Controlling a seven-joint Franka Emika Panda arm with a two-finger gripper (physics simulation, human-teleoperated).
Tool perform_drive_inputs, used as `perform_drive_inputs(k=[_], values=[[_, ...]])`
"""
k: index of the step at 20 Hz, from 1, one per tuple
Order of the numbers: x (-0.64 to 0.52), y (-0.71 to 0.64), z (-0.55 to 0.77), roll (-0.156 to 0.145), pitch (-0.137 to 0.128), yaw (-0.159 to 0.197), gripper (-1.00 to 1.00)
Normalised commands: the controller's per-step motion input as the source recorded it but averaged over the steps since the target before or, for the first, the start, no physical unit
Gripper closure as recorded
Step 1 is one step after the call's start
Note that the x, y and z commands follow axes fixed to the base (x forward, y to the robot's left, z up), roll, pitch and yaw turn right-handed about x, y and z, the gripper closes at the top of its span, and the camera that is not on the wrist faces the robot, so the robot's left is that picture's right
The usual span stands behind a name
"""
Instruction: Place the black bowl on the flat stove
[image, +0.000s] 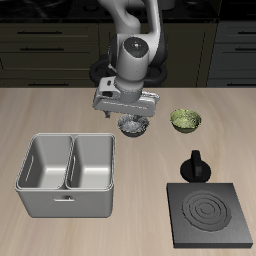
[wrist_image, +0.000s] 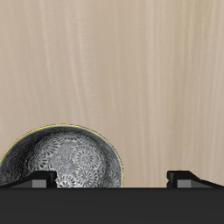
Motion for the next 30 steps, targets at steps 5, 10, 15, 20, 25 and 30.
perform_drive_inputs(k=[5,10,15,20,25,30], values=[[-0.05,-0.02,-0.24,-0.015,0.016,-0.004,-1.00],[-0.07,-0.08,-0.20,-0.009,0.021,-0.019,-1.00],[-0.08,-0.04,-0.24,-0.004,0.025,-0.011,-1.00],[-0.02,-0.02,-0.22,-0.013,0.027,0.005,-1.00],[-0.01,0.01,-0.31,0.027,0.049,-0.024,-1.00],[-0.09,-0.02,-0.09,0.004,-0.013,-0.024,1.00]])
